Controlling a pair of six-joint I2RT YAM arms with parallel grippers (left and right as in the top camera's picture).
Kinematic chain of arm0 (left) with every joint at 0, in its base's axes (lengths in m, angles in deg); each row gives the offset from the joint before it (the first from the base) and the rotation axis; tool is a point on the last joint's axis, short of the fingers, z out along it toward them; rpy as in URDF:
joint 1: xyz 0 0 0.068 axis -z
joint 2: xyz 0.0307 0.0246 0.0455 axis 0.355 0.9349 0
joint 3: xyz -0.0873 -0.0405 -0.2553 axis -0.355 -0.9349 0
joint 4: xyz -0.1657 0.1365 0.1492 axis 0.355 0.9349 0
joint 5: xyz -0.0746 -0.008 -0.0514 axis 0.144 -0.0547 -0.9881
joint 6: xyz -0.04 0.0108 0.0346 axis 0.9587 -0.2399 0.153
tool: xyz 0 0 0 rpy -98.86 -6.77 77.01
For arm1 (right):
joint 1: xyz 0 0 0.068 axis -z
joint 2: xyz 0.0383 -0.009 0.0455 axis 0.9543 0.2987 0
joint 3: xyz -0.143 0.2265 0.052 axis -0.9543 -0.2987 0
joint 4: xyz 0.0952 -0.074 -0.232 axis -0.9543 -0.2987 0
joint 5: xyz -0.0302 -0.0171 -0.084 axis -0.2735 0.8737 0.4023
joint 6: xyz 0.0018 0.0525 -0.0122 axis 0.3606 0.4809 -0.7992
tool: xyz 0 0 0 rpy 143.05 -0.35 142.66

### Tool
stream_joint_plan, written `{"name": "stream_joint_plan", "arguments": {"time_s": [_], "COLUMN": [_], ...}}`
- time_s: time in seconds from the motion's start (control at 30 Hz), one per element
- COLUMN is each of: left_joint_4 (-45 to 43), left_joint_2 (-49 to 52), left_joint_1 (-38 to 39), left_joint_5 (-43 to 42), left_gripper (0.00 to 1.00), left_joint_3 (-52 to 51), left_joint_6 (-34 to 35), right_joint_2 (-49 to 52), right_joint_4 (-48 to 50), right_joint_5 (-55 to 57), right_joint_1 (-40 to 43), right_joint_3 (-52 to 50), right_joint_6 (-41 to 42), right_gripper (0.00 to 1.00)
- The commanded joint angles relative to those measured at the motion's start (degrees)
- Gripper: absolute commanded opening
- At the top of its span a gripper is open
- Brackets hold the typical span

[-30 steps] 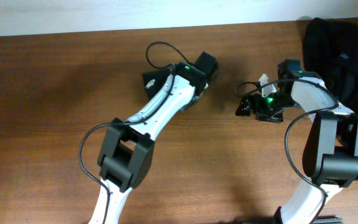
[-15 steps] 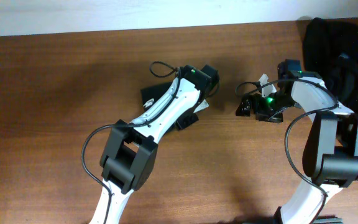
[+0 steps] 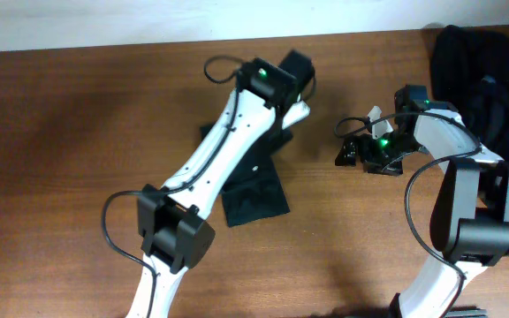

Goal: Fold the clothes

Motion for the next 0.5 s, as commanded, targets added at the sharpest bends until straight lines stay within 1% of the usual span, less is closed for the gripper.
{"name": "stream_joint_plan", "arguments": {"time_s": [0.0, 0.03, 0.1, 0.13, 0.23, 0.27, 0.33, 0.4, 0.43, 0.47], "left_joint_4": [-3.2, -4.3, -5.0, -5.3, -7.0, -7.8, -9.1, -9.3, -9.2, -9.1], "left_joint_2": [-0.9, -0.7, -0.3, -0.3, -0.3, -0.2, 0.1, 0.6, 1.0, 1.3], "left_joint_1": [-2.6, -3.4, -5.3, -6.5, -9.2, -10.1, -11.7, -13.3, -14.2, -15.0], "left_joint_5": [-0.8, -0.9, -0.9, -0.9, -0.9, -0.9, -0.9, -0.9, -0.9, -1.1], "left_gripper": [0.46, 0.35, 0.24, 0.2, 0.19, 0.19, 0.19, 0.21, 0.21, 0.21], "left_joint_3": [1.4, 1.2, 1.1, 1.1, 1.1, 1.1, 0.9, 0.9, 0.9, 0.9], "left_joint_6": [3.6, 4.6, 7.6, 9.1, 11.1, 11.5, 12.1, 12.4, 12.6, 13.1], "right_joint_2": [0.3, 0.3, 0.3, 0.3, 0.3, 0.3, 0.2, 0.1, 0.1, 0.0], "right_joint_4": [-0.4, -0.7, -1.8, -2.5, -2.8, -2.9, -4.9, -8.0, -9.3, -10.5], "right_joint_5": [0.0, 0.0, -0.2, -0.8, -2.8, -5.4, -12.9, -16.3, -16.5, -16.4], "right_joint_1": [0.3, 0.3, 0.2, 0.0, -0.6, -0.9, -1.8, -3.0, -3.8, -4.8], "right_joint_3": [0.7, 0.7, 0.7, 0.7, 0.7, 0.8, 1.4, 2.6, 3.2, 3.8], "right_joint_6": [-0.8, -0.8, -0.8, -0.8, -1.2, -3.5, -9.9, -13.3, -13.9, -14.4], "right_gripper": [0.99, 0.99, 0.99, 0.99, 0.99, 0.96, 0.82, 0.62, 0.47, 0.38]}}
